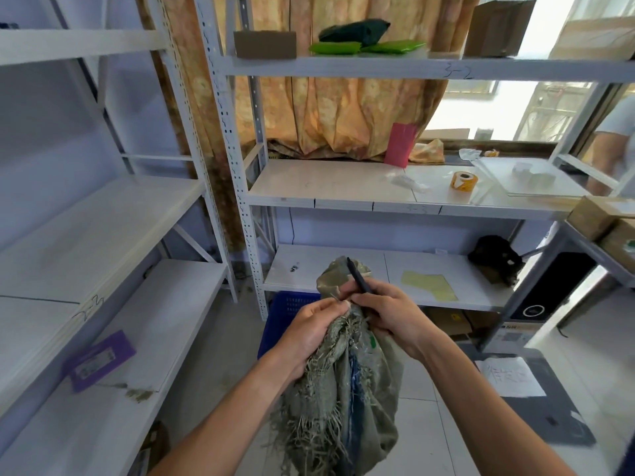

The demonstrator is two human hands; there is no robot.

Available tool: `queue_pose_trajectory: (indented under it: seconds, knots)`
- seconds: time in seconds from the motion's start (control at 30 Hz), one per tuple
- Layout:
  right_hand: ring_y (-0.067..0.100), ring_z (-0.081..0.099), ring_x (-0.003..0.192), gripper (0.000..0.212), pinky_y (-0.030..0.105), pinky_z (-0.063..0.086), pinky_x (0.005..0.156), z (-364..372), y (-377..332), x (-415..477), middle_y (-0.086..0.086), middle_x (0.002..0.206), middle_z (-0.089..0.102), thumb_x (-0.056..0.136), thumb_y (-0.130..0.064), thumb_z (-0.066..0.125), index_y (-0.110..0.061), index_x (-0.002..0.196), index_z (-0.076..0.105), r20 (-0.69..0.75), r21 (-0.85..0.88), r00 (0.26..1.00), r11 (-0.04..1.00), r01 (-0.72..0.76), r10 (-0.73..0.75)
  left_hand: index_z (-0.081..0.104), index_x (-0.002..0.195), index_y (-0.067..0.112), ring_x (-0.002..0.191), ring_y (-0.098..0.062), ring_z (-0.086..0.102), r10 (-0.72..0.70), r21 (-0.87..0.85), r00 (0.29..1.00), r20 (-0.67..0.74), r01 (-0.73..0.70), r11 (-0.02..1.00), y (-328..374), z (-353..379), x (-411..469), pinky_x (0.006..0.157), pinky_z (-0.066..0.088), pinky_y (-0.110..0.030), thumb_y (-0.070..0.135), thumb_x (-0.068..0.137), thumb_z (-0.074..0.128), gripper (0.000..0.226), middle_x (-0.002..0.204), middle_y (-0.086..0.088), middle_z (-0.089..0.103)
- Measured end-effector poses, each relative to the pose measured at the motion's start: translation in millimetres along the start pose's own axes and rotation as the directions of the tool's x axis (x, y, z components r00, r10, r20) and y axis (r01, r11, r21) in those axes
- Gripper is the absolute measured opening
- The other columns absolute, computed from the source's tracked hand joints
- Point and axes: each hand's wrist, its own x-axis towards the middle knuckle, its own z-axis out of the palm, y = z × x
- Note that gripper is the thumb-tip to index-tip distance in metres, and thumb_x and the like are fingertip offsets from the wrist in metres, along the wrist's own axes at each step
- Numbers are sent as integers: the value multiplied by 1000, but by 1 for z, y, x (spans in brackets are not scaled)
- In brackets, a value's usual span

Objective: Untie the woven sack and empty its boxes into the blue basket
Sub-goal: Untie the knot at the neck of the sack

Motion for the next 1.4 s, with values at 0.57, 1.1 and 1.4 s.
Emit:
queue_pose_trajectory:
  seconds: [0.57, 1.1, 1.4]
  knots:
    - [9, 36, 45, 21, 24, 27, 42, -2, 15, -13, 2, 68, 46, 104, -18, 43, -9, 109, 62, -235, 44, 971, 998, 55, -43, 73, 84, 21, 83, -15, 70, 129, 99, 977, -167, -114, 989, -1, 7, 26, 76, 53, -30, 33, 96, 63, 19, 84, -2, 76]
    - [1, 36, 41, 24, 12, 29, 41, 11, 16, -29, -15, 51, 45, 106, -28, 43, -13, 104, 62, -183, -219, 943, 947, 235, -277, 70, 91, 20, 103, -32, 66, 204, 96, 942, -266, -185, 978, 8, 4, 38, 95, 50, -49, 40, 89, 59, 22, 99, -11, 72]
    - [22, 44, 39, 13, 35, 41, 44, 18, 14, -27, 9, 69, 61, 106, -17, 46, -8, 100, 54, -156, -56, 971, 983, 176, -183, 66, 84, 20, 79, -22, 56, 205, 95, 947, -247, -187, 978, 10, 7, 37, 73, 45, -41, 49, 79, 60, 30, 85, -5, 60]
